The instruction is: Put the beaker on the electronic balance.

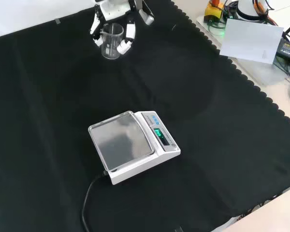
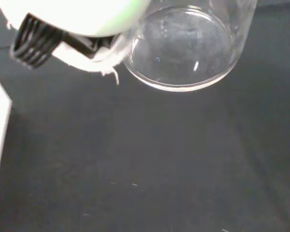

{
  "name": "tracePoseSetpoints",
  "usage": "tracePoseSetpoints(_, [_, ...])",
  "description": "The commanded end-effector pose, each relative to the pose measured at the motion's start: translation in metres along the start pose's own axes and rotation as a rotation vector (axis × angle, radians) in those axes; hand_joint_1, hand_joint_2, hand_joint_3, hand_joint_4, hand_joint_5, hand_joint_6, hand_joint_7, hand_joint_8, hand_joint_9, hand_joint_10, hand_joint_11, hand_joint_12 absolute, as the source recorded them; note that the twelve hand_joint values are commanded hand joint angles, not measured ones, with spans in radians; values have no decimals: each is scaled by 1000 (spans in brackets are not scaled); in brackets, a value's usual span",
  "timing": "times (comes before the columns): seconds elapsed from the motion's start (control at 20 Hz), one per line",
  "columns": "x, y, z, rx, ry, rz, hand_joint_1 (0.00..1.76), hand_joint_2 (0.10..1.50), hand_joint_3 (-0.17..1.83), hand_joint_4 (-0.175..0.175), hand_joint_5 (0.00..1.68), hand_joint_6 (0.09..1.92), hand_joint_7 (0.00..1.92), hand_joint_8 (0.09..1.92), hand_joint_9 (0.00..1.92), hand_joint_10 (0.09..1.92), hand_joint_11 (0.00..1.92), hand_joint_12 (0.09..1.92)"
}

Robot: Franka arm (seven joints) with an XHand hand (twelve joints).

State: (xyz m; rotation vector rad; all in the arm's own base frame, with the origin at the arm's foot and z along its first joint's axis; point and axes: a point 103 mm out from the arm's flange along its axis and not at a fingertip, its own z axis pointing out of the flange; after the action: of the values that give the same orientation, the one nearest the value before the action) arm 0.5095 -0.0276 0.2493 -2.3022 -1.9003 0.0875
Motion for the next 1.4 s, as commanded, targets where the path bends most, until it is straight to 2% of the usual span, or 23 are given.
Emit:
tracePoseSetpoints(0.05, [74, 9, -4, 12, -24, -87, 1189, 517, 784, -73, 776, 1078, 975, 862, 1233, 585, 1040, 1056])
tracePoseSetpoints(0.45, [157, 21, 8, 29, -49, -191, 1190, 516, 787, -73, 789, 1076, 974, 864, 1231, 590, 1035, 1059])
tracePoseSetpoints(1.0, [217, 43, 29, 70, -68, -256, 1191, 516, 790, -74, 803, 1070, 973, 866, 1228, 598, 1033, 1062])
tracePoseSetpoints(1.4, [250, 61, 60, 116, -85, -296, 1191, 516, 791, -75, 810, 1067, 972, 867, 1226, 603, 1033, 1062])
